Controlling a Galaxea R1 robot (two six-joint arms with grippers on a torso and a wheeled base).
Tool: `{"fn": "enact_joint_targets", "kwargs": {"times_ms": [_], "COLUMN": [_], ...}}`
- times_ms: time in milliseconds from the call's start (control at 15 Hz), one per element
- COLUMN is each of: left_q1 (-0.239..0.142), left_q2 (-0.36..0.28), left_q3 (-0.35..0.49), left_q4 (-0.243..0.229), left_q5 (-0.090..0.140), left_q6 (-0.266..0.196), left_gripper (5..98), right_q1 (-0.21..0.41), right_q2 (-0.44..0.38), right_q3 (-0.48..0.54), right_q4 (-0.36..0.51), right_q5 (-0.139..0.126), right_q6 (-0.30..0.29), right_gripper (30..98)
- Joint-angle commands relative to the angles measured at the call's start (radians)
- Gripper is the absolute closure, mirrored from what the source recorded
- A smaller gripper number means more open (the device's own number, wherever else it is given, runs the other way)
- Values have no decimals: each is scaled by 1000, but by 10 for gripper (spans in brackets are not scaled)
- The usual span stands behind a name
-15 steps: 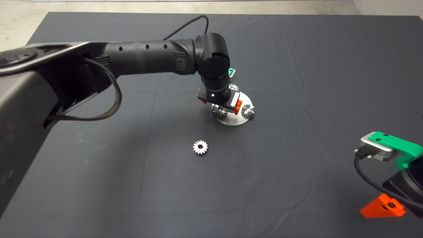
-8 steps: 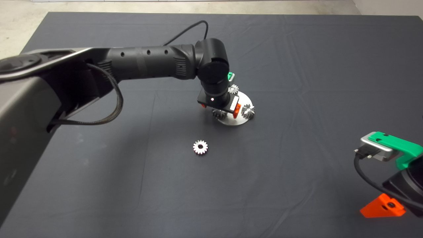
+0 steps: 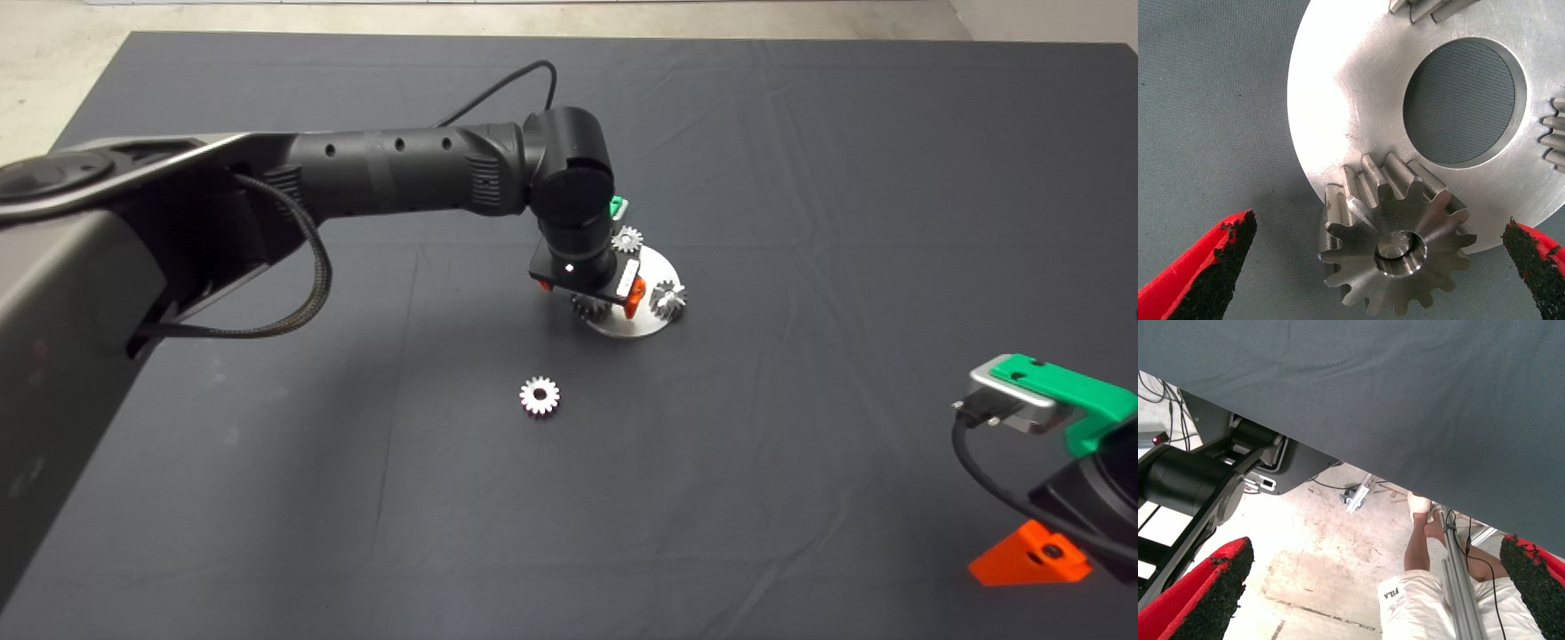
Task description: Remove an incorrectly installed larger gear and replace it with the correct smaller gear
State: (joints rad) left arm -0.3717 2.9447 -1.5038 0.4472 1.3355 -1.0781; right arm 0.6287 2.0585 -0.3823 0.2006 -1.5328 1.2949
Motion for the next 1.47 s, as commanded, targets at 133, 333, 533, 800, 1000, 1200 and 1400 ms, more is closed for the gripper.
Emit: {"fn": "enact_joint_targets", "kwargs": {"times_ms": [133, 333, 533, 800, 1000, 1200, 1400], "left_q1": [-15, 8, 10, 10, 10, 10, 10], "left_q2": [3, 3, 3, 2, 3, 3, 3], "left_q3": [-2, -1, -1, -1, 1, -1, 1], "left_q4": [53, 80, 82, 84, 92, 96, 96], "left_q5": [5, 2, 4, 4, 5, 5, 5], "left_q6": [6, 7, 7, 7, 6, 6, 4], "left_gripper": [86, 136, 139, 191, 237, 276, 307], "right_q1": [11, 11, 11, 11, 11, 11, 11], "right_q2": [3, 1, 3, 1, 1, 1, 1], "right_q3": [5, 5, 5, 5, 5, 5, 5], "right_q4": [23, 25, 22, 23, 23, 23, 23], "right_q5": [-95, -95, -95, -95, -95, -95, -95], "right_q6": [6, 6, 6, 6, 6, 6, 6], "right_gripper": [308, 308, 308, 308, 308, 308, 308]}}
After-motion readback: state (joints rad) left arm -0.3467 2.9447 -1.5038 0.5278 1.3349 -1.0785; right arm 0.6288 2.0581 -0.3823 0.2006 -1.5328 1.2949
